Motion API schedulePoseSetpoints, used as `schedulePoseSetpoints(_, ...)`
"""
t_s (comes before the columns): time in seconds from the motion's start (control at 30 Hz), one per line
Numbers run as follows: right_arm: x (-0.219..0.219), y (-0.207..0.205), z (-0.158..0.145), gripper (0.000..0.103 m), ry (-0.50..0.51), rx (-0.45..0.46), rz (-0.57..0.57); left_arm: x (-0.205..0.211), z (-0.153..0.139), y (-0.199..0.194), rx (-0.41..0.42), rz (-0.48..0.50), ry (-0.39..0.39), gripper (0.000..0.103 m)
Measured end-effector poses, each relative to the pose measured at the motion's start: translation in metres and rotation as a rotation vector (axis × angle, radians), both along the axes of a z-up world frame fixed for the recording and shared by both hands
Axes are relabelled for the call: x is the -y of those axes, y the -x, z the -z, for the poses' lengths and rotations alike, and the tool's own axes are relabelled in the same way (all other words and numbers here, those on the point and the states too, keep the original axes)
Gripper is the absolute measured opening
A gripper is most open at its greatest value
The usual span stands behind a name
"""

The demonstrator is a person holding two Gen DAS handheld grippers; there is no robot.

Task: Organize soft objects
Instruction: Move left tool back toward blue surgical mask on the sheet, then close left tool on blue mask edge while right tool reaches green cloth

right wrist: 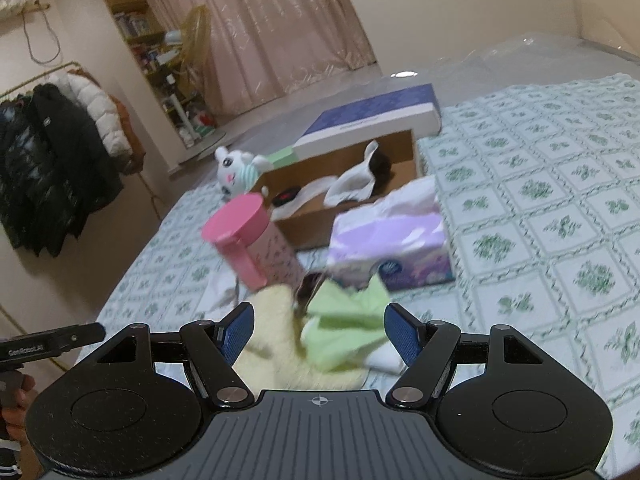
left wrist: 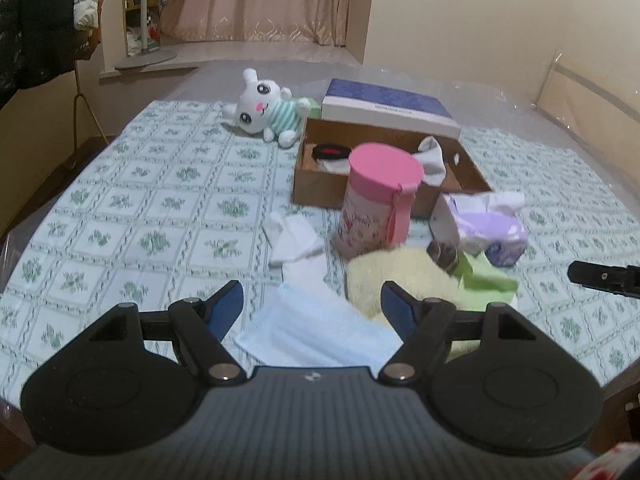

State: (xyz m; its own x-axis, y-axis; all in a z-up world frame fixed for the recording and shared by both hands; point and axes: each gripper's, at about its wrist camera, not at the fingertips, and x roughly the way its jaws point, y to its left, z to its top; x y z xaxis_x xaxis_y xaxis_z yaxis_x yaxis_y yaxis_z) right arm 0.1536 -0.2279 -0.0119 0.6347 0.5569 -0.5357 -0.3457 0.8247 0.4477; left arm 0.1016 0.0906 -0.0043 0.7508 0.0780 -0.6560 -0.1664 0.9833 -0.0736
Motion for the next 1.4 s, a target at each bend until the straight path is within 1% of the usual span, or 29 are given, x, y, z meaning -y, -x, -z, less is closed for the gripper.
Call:
schedulePoseSetpoints(0.23,-0.014,0.018,0.014,0.072,0.033,-0.024,-0.032,0.015,0.021,0.013,-0.044,0.026,-0.003,0.074)
schedulePoseSetpoints(0.43,-0.019,0.026,0.025,0.072,0.061,-0.042,-0.041,0.027,0.038,0.017,-0.081,0.042,0.004,0.074)
schedulePoseSetpoints(0.57,-0.018,0.028,0.031,0.072,0.08,-0.054,-0.036,0.037,0.051,0.015,-0.102,0.065,-0.006,0.074)
schedulePoseSetpoints(0.77,-0.014,0.027,0.037,0.072,0.085,-0.075,-0.028,0.054,0.069,0.009,-0.126,0.102,-0.055,0.073)
schedulePoseSetpoints(1.0,-0.011,0.025,0.045,0.072,0.089,-0.102,-0.02,0.068,0.087,0.0,-0.154,0.129,-0.085,0.073)
schedulePoseSetpoints(1.13,-0.009,0.024,0.05,0.072,0.092,-0.117,-0.018,0.077,0.099,-0.007,-0.163,0.138,-0.132,0.073)
schedulePoseSetpoints(1.3,-0.007,0.022,0.055,0.072,0.095,-0.136,-0.011,0.088,0.112,-0.014,-0.162,0.15,-0.218,0.073)
schedulePoseSetpoints(1.4,-0.007,0.021,0.056,0.072,0.098,-0.141,-0.01,0.092,0.116,-0.016,-0.156,0.158,-0.256,0.073)
